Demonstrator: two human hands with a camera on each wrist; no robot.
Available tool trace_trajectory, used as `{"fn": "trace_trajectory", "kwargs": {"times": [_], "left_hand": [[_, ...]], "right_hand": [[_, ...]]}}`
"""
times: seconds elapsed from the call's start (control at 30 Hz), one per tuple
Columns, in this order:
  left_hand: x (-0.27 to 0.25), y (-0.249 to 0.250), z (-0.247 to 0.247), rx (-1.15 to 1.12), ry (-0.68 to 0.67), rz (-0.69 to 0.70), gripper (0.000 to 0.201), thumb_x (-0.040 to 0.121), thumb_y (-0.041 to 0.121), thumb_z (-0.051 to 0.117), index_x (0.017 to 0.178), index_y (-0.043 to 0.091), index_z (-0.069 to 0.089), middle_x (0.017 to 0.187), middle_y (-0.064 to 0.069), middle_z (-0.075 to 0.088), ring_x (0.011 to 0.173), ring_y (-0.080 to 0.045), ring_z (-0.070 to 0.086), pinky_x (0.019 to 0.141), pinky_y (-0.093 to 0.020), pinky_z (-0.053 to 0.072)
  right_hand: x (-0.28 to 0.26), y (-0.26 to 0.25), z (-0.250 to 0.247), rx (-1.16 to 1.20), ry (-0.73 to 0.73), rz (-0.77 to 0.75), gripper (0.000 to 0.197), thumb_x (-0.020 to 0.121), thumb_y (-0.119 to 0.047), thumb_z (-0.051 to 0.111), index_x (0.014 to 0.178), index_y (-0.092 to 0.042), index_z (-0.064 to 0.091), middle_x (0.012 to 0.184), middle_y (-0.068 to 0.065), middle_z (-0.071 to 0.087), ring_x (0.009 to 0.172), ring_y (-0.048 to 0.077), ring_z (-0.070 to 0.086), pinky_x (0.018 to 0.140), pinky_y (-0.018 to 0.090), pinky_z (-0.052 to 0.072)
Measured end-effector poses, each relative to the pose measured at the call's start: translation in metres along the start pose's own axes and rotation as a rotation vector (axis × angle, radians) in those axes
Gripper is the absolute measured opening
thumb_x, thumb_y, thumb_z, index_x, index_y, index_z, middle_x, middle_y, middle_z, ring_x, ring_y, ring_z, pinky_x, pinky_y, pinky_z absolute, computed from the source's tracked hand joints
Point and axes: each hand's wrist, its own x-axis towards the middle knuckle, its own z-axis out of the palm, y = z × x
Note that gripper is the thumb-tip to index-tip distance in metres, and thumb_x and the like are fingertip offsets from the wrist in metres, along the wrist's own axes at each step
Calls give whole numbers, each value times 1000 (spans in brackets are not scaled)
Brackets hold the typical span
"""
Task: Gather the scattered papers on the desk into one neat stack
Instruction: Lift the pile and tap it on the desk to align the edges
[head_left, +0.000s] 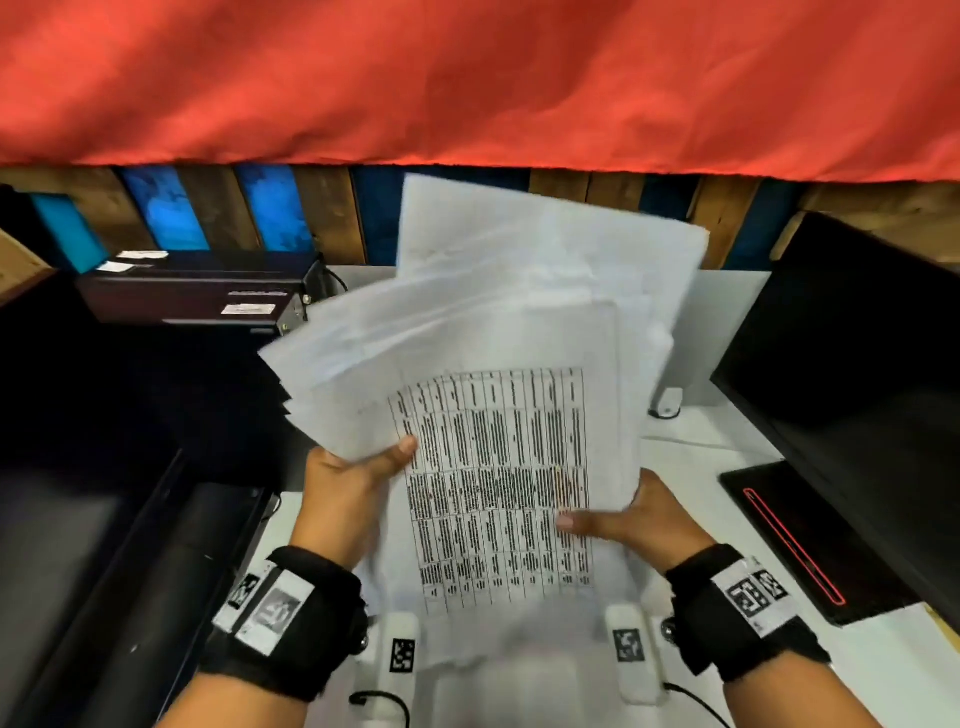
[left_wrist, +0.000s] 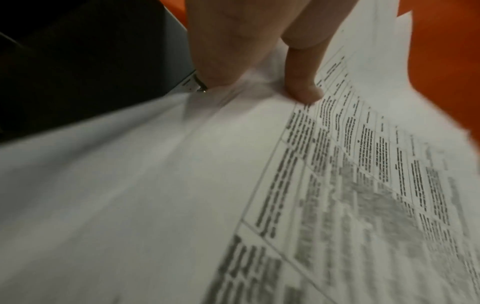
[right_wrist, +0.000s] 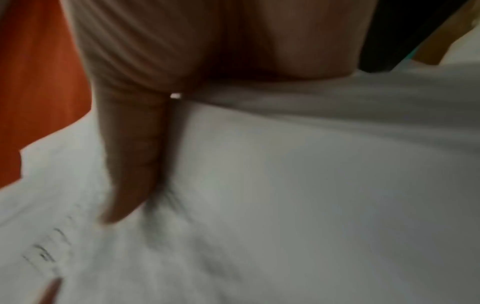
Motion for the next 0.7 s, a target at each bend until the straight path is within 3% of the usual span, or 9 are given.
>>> {"fn": "trace_trajectory", "kwargs": {"times": [0.07, 0.13, 0.17, 0.23, 0.3, 0.4, 0.57, 0.63, 0.7], "left_hand": [[1, 7, 0, 6, -7, 32, 25, 82, -10, 63, 65, 8, 62, 50, 3, 66, 53, -1, 66, 67, -15, 55], [3, 10, -3, -5, -13, 46, 20, 79, -9, 66, 66, 6, 65, 52, -3, 68, 52, -2, 67, 64, -12, 54], [6, 9, -6, -48, -49, 26, 10, 74, -5, 72, 83, 0, 69, 68, -8, 75, 66, -8, 73, 68, -15, 56], [10, -3, -19, -87, -158, -95, 58, 57, 12, 86, 110, 0, 66, 100, -12, 75, 93, -22, 73, 76, -27, 59], [5, -18, -31, 2, -291, -258, 74, 46, 16, 93, 114, 2, 65, 108, -15, 73, 99, -28, 71, 77, -30, 59], [-16, -42, -31, 217, -387, -355, 47, 65, 2, 84, 109, 4, 69, 105, -11, 75, 102, -26, 71, 83, -28, 58], [-31, -65, -12, 345, -9, -134, 5, 80, 4, 74, 83, 8, 71, 73, 2, 76, 73, -15, 73, 58, -14, 52], [-34, -63, -7, 325, 12, -106, 11, 79, 2, 74, 75, 11, 69, 65, 6, 74, 64, -12, 69, 55, -13, 50], [-35, -53, -3, 284, -7, -93, 19, 74, -2, 77, 87, 10, 71, 77, 6, 77, 73, -13, 74, 62, -15, 56]], "right_hand": [[0, 11, -2, -28, -51, 97, 49, 60, -4, 85, 106, -5, 67, 95, 6, 76, 90, 15, 73, 79, 24, 58], [-3, 18, 3, -16, 29, 88, 33, 66, 0, 81, 97, -4, 69, 83, 5, 77, 78, 12, 74, 65, 17, 56], [-3, 21, 5, -1, 79, 76, 25, 69, 1, 79, 92, -4, 70, 78, 5, 77, 72, 13, 74, 60, 16, 55], [-3, 26, 6, 32, 171, 67, 16, 71, 3, 76, 83, -7, 70, 73, 6, 76, 68, 14, 73, 62, 20, 58], [0, 32, 8, 79, 239, 54, 16, 70, 0, 78, 82, -7, 70, 74, 7, 76, 72, 16, 74, 69, 23, 59], [4, 37, 10, 131, 335, 43, 24, 65, -6, 83, 86, -6, 70, 75, 4, 77, 75, 18, 74, 74, 31, 57], [0, 32, 25, 138, 371, -11, 20, 68, 1, 80, 77, -12, 68, 71, 1, 74, 61, 9, 71, 51, 16, 53], [-2, 28, 30, 133, 376, -30, 22, 68, 2, 80, 80, -13, 68, 84, 7, 75, 67, 9, 72, 53, 14, 53], [-6, 17, 33, 152, 379, -59, 27, 67, 5, 79, 74, -16, 64, 78, 3, 73, 59, 2, 68, 51, 7, 49]]}}
